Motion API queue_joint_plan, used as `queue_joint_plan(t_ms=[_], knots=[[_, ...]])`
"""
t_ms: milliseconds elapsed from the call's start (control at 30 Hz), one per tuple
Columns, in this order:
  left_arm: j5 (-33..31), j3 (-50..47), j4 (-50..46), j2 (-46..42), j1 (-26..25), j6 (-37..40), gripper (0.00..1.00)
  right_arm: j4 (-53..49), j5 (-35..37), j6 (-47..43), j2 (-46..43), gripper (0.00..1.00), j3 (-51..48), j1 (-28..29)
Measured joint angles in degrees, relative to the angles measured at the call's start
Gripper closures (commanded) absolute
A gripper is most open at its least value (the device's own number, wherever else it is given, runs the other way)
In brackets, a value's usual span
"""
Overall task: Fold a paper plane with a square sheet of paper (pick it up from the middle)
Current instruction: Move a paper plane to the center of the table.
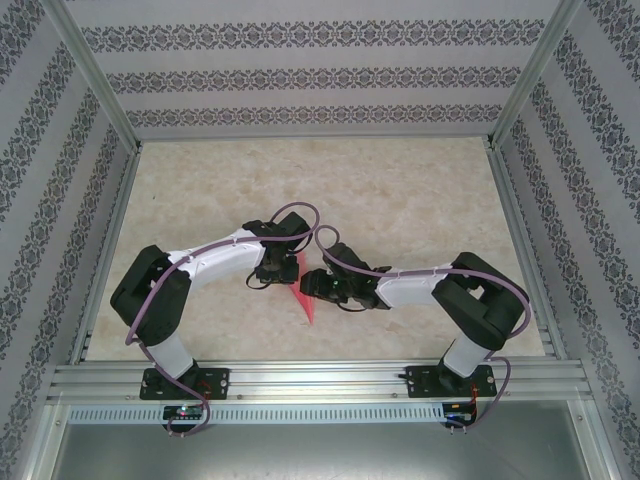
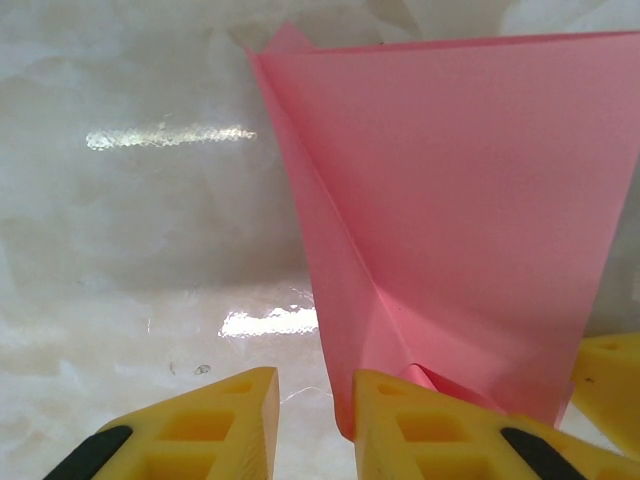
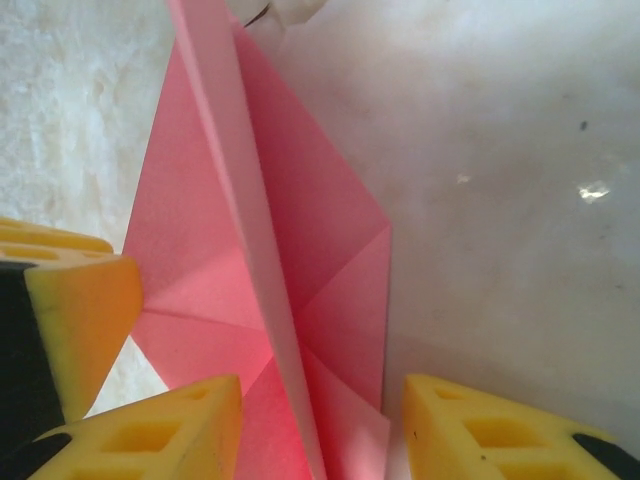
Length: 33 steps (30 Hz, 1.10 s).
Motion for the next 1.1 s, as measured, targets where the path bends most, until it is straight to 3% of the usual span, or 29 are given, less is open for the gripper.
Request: queue_joint_plan(t_ms=[367,1100], knots=[[0.0,-0.7,0.5,-0.7,0.0,0.0,0.73,0.9,-0.8,-0.3,0.1,0.62,0.6,1.9],[-0.6,-1.6,0.7,-2.0,0.0,0.0,0.79,0.4,-0.4,-3.3,0.1,0.48,1.0,2.3]])
